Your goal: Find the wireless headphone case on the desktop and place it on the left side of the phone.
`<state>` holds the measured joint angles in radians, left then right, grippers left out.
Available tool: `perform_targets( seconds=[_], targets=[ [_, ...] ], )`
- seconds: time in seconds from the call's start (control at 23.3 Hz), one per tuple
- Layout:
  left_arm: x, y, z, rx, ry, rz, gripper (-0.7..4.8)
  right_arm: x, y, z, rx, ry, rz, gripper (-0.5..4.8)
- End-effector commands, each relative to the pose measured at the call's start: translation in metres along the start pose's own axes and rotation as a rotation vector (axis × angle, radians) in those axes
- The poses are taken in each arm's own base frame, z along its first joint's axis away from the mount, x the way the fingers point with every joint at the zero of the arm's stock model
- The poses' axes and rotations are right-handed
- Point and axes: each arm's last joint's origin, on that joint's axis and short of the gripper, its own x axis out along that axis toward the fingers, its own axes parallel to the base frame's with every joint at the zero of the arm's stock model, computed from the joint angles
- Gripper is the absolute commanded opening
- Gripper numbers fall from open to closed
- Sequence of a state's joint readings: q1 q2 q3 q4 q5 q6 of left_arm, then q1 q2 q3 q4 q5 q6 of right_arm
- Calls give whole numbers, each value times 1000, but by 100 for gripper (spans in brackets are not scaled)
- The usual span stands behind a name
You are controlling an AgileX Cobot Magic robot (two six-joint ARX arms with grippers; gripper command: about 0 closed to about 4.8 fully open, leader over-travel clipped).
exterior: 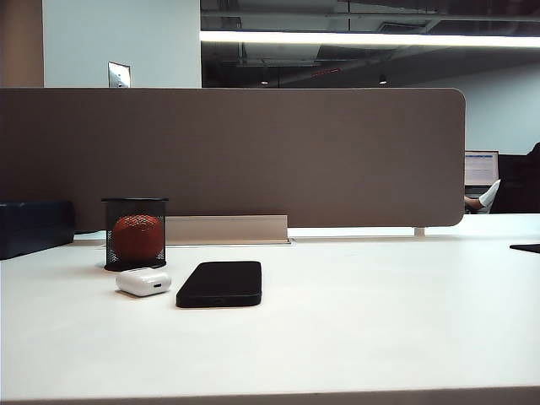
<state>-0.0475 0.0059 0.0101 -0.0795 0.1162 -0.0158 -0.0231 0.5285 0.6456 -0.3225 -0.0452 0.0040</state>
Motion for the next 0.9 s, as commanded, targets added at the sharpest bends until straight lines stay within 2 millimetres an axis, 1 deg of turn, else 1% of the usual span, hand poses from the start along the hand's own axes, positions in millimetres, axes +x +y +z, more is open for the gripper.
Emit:
perform_targets(
  seconds=[0.04, 0.09, 0.13, 0.17, 0.21, 0.3, 0.52, 0.64, 0.77, 0.9],
  targets=[
    [0, 0, 2, 5, -9, -5, -5, -3, 3, -19, 0, -23, 91, -9],
    [0, 0, 2, 5, -9, -5, -5, -4, 3, -23, 0, -25, 108, -9],
    [0, 0, 2, 5, -9, -6, -5, -5, 3, -33, 0, -23, 115, -9],
    [0, 0, 1, 5, -9, -6, -5, -5, 3, -38, 0, -24, 113, -9],
    [0, 0, 1, 5, -9, -5, -5, -5, 3, -48, 0, -30, 112, -9],
    [0, 0, 2, 5, -10, -6, -5, -6, 3, -62, 3, -45, 113, -9],
    [0, 0, 2, 6, -20, -6, -6, -8, 3, -77, 15, -101, 111, -9],
    [0, 0, 2, 6, -18, -6, -6, -7, 3, -88, 17, -103, 106, -9],
    [0, 0, 2, 2, -18, -10, -6, -6, 3, -109, 19, -109, 107, -9],
    [0, -1, 2, 3, -18, -28, -5, -6, 3, -117, 16, -135, 107, -9]
  ],
)
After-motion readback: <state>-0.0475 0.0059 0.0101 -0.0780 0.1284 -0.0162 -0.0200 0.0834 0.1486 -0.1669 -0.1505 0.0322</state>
